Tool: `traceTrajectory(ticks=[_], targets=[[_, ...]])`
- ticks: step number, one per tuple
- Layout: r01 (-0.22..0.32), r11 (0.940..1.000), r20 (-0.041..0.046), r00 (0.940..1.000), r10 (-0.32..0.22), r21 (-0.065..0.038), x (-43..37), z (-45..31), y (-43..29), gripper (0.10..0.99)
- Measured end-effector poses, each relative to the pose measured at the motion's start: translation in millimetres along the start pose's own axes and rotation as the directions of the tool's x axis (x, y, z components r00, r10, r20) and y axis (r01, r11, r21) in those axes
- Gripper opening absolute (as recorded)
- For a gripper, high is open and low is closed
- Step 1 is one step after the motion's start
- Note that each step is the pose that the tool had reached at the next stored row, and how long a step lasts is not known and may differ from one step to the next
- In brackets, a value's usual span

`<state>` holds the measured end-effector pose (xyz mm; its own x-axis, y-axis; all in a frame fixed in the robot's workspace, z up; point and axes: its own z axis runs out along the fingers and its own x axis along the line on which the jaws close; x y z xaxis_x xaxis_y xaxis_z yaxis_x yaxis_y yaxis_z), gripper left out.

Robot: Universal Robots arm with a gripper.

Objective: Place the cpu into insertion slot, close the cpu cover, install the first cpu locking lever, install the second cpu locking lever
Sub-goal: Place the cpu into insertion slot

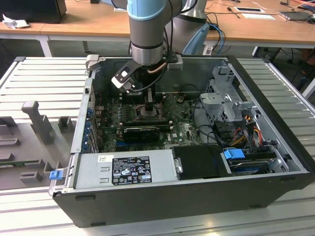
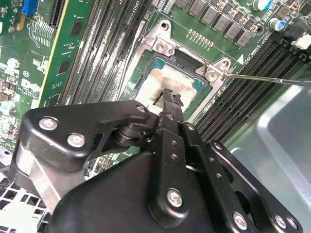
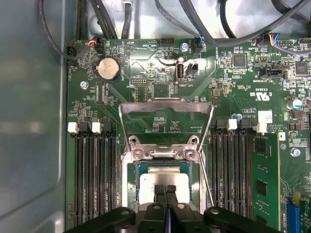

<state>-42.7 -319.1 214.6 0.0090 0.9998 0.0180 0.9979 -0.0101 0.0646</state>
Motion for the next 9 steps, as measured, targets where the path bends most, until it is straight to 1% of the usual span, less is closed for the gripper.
traceTrajectory(ticks=[9], targets=[[0.0, 1.0, 0.0, 1.0, 0.0, 0.009, 0.1, -2.9, 0.5, 0.106]])
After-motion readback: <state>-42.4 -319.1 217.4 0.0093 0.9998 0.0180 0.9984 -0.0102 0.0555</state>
